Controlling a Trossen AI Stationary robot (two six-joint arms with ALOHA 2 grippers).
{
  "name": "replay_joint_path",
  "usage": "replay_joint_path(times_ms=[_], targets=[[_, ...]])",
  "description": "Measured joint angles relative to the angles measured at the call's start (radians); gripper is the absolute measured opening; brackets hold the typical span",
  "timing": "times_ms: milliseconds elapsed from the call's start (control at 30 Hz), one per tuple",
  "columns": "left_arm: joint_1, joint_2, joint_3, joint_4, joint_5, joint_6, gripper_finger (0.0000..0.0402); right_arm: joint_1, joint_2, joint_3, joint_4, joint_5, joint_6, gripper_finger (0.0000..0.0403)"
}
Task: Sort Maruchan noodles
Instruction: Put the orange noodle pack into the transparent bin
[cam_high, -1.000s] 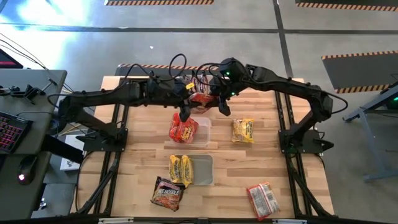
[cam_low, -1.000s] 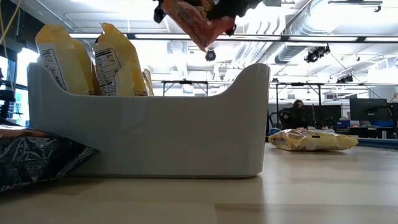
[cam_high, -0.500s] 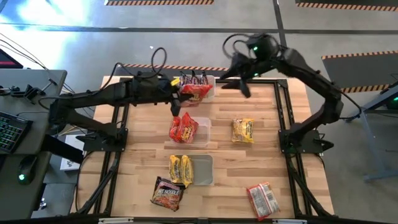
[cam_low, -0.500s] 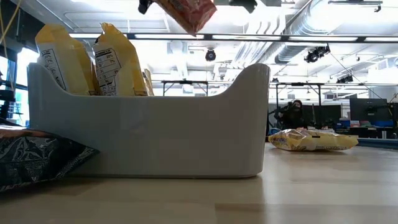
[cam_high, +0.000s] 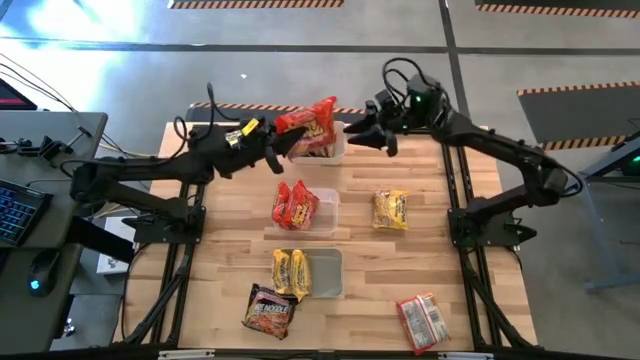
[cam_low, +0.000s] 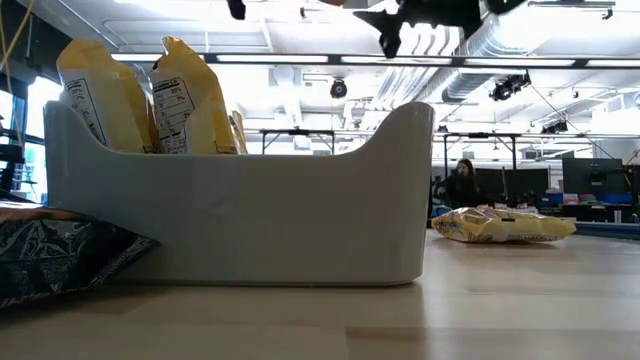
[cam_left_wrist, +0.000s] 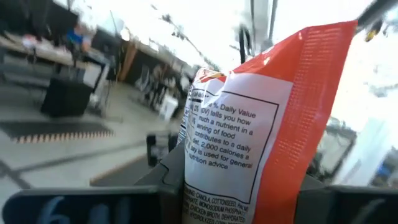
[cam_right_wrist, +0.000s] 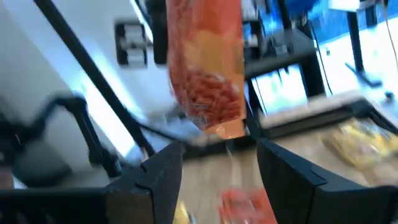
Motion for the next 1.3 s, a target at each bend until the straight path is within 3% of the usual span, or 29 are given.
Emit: replay_joint_path(times_ms=[167, 300, 933, 1300], targets=[[0.013, 0.025, -0.008, 0.129, -0.023, 0.024, 0.0086, 0.041, 0.000, -0.113, 0.382, 0.139, 0.246, 0.0188], [0.033, 0.023, -0.007, 0.182, -0.025, 0.027, 0.0086, 0.073, 0.000, -0.136, 0.531, 0.251, 0.318, 0.0189], [0.044, 0.024, -0.006, 0.366, -0.019, 0.026, 0.0086, 0.226, 0.001, -0.115, 0.624, 0.546, 0.343, 0.0194], [0.044, 0.024, -0.006, 0.435, 0.019, 0.010, 0.0086, 0.297, 0.001, -0.114, 0.620, 0.670, 0.358, 0.0280]])
